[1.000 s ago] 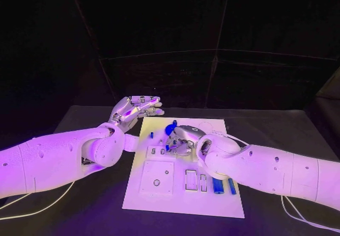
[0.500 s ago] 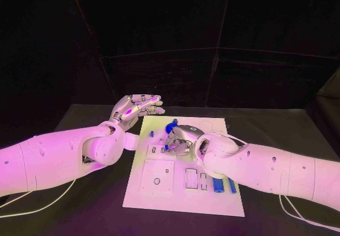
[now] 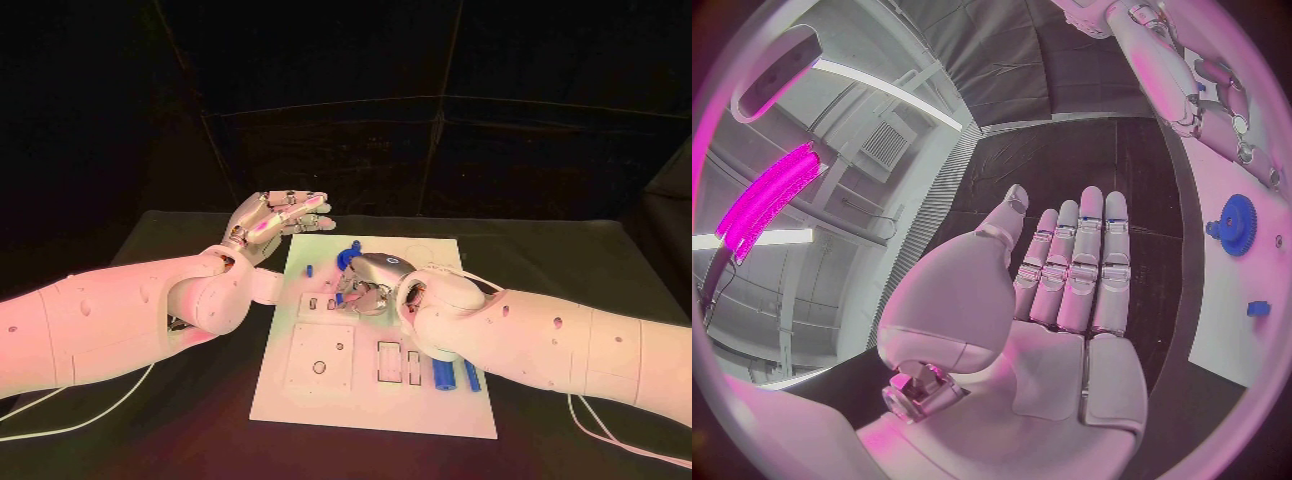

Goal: Assemble the parts on the task board

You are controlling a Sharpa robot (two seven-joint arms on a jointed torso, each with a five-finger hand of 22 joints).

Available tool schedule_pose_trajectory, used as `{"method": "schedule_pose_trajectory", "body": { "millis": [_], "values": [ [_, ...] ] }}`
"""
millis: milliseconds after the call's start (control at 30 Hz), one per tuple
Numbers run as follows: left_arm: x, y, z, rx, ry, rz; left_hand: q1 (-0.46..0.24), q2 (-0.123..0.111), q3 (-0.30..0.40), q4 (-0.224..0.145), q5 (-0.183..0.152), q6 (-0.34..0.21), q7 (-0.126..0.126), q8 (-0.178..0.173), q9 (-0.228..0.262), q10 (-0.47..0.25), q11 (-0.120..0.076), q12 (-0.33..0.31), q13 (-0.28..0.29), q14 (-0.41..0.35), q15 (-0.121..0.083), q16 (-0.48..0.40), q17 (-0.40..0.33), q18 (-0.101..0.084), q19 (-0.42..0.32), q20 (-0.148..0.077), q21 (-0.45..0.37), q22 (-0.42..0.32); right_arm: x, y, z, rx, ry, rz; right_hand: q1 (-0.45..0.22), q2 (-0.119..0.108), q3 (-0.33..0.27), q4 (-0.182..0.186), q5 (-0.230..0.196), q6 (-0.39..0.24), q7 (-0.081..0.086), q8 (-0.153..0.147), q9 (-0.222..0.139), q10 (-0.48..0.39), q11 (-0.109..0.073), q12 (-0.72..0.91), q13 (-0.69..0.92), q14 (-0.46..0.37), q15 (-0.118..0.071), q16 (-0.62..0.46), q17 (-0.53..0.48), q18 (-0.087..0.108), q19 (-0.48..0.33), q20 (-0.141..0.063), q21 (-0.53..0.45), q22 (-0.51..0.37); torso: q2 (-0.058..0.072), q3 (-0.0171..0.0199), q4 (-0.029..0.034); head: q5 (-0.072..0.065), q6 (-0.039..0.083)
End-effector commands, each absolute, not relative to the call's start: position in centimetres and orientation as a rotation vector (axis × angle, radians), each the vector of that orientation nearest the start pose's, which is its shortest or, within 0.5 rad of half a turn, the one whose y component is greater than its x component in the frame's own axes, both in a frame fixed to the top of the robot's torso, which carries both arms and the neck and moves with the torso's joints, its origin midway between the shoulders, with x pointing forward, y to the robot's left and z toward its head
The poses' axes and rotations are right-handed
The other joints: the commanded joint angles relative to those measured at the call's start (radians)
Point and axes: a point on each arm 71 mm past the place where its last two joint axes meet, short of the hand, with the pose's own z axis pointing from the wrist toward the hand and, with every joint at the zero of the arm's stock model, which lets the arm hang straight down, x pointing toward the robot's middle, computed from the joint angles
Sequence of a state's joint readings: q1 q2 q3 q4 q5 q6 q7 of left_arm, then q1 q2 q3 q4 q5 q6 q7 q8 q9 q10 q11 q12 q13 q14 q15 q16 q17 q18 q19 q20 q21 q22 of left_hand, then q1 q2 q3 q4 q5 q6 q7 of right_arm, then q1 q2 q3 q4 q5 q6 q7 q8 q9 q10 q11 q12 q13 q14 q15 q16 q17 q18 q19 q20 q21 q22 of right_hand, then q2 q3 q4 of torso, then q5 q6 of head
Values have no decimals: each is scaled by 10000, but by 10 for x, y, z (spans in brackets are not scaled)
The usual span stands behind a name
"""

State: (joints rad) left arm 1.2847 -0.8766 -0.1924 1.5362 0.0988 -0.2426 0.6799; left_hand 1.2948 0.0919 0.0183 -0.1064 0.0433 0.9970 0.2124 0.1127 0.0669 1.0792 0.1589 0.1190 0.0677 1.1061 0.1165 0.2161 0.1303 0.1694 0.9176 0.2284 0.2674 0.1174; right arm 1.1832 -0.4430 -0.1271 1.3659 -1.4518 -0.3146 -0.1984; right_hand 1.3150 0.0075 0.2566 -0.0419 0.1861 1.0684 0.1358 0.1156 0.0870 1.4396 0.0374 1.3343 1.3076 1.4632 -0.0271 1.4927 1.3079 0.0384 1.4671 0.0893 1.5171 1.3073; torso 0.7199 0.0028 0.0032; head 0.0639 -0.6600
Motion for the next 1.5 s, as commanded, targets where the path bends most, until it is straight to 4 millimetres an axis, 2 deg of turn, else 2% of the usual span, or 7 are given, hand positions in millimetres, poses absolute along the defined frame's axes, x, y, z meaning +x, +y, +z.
{"method": "schedule_pose_trajectory", "body": {
  "millis": [33, 900, 1500],
  "values": [
    [481, 225, -171, -9972, 12083, -17201, -5, 83, -8, -54, 38, 53, 15, -58, -10, 75, -13, -66, -13, 77, -22, -44, 15, 140, 64, 7, -68, -12, 473, -44, -233, -3065, 18093, 7277, -100, -66, 28, -24, 38, 154, -145, -59, -2, -84, -12, -83, 420, 676, -52, -35, 586, -67, 36, -80, 11, 1277, 1, 3, -2, 9, -5],
    [481, 225, -171, -9982, 12101, -17199, -20, 96, 3, -83, 38, 70, 13, -79, -11, 99, -17, -95, -14, 96, -26, -66, 17, 139, 84, 1, -81, -24, 472, -42, -233, -3170, 18092, 7223, -399, -385, -50, 18, 22, -121, -17, -295, -66, -206, 94, -271, 282, 665, 31, -74, 533, -52, -13, -17, -25, 1213, -1, 0, 3, -2, -37],
    [481, 226, -171, -9992, 12106, -17192, -20, 96, 3, -83, 38, 70, 13, -79, -11, 99, -17, -95, -14, 96, -26, -66, 17, 139, 84, 1, -81, -24, 468, -47, -225, -2696, 17149, 7464, -434, -306, 14, 61, 181, 9, -57, -257, -36, -113, 70, -143, 393, 681, 26, -47, 602, -68, 44, -3, 3, 1288, -7, 7, -5, 56, -47]
  ]
}}
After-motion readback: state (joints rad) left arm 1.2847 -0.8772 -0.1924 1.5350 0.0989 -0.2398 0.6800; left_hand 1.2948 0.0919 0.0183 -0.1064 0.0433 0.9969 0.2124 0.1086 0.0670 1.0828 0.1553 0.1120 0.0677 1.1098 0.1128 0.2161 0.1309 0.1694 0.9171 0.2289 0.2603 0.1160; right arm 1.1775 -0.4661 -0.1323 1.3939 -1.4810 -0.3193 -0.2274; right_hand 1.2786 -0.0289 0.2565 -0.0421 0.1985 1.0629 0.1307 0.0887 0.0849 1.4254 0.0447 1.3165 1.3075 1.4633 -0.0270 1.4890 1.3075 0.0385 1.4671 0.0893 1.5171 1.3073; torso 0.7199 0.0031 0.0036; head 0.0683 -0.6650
